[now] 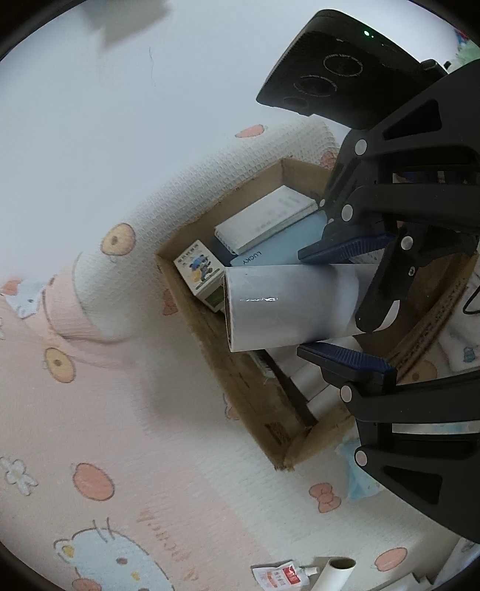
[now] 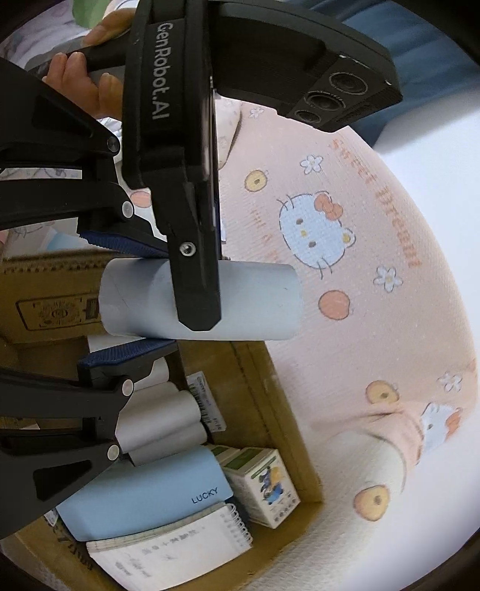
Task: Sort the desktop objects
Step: 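Carry the held white tube with the right tool to the cardboard box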
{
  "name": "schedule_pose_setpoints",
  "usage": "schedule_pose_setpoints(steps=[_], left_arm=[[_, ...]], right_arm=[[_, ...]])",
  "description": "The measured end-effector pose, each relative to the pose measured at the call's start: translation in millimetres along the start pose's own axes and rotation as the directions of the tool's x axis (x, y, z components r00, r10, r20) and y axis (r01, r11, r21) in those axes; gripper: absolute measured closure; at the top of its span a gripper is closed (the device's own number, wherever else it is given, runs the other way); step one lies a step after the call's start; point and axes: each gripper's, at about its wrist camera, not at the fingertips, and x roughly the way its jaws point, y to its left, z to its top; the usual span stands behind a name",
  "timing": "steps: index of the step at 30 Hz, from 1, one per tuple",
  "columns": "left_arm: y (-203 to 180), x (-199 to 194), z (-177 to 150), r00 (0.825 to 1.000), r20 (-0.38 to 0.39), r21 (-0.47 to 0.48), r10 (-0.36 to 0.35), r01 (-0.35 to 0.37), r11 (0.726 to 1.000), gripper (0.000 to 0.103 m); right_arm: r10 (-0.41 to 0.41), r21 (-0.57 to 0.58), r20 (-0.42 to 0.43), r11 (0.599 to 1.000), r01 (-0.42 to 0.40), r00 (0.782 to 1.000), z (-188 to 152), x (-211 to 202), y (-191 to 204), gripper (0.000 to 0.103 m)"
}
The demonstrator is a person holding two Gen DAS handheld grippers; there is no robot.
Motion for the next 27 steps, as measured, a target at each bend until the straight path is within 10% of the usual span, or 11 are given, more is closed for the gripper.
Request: schedule_pose_setpoints(steps=[16, 27], left_arm=[[11, 48, 18, 0.99, -0.135, -0.048, 0.049, -0.056, 0.997, 0.055], [25, 115, 28, 0.93, -0.361, -0.186, 0.074, -0.149, 0.971, 0.056]], right_arm=[[-0.071, -0.036, -0.109, 0.997, 0.068, 0.992, 17, 27, -20, 0.063], [-0.121, 0.032, -0.246, 0.991, 0.133, 0.962, 12, 56, -54, 0.063]])
